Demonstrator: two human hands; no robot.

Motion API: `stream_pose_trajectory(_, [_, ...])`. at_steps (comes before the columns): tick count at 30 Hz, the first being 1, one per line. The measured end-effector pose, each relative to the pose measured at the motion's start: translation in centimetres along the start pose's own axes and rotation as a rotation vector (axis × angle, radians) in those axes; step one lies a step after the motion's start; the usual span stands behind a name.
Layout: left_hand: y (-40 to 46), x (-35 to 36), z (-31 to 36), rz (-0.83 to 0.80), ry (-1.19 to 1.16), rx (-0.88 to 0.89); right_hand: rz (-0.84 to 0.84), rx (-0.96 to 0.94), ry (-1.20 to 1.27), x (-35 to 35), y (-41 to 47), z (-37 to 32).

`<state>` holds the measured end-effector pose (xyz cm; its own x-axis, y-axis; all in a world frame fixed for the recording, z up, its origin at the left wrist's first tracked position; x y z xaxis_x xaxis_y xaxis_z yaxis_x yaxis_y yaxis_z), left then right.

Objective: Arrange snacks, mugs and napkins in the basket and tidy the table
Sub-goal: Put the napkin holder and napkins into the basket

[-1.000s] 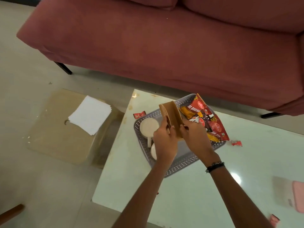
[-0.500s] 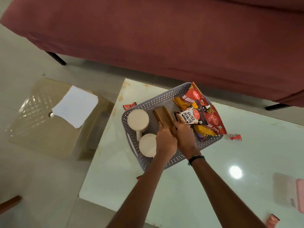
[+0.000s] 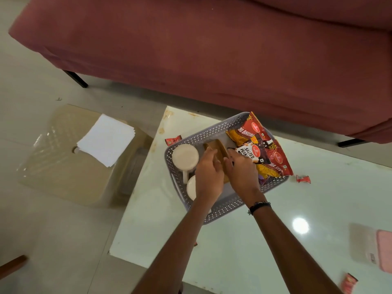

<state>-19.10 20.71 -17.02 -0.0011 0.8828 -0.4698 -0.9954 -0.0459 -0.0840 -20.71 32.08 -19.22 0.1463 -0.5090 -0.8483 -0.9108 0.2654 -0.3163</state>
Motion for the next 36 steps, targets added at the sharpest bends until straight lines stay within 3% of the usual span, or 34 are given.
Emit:
stream_pose_trajectory(6, [1.2, -8.7, -2.1, 0.191, 0.028, -0.019, 0.036, -0.149, 0.060, -0.1, -1.8, -9.1])
stream_pose_trajectory(12, [1.8, -18.6, -9.0, 0.324, 0.055, -0.141, -0.103, -0.158, 0.181, 5.6, -1.8, -17.9])
stream_pose_trajectory(15, [2.0, -23.3, -12.7, 0.465, 0.020, -0.179, -0.153, -0.189, 0.168, 8.8, -1.3, -22.2])
stream_pose_trajectory(21, [2.1, -26.9, -22.1, 0.607, -0.209, -0.576, -0.241, -0.279, 0.046, 15.3, 1.3, -30.0])
stream_pose_trajectory(29, [2.4, -27.5, -26.2, 0.641, -0.252, -0.817, -0.316, -0.211, -0.139, 21.4, 4.1, -30.9])
stream_pose_trajectory(36, [2.9, -27.2, -26.5, 0.664, -0.266, -0.782, -0.171, -0.183, -0.113, 20.9, 3.6, -30.1])
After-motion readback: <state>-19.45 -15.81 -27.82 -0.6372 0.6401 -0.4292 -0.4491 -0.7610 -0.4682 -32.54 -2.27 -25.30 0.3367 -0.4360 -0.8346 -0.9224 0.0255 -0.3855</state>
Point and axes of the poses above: each hand's wrist, its own y-axis towards the middle knuckle, its own x-axis out of the palm, z = x × y, the point moved 9 cm from there along y, towards the middle knuckle, and after that the axes turned 15 degrees about x, right-handed, at the moved point
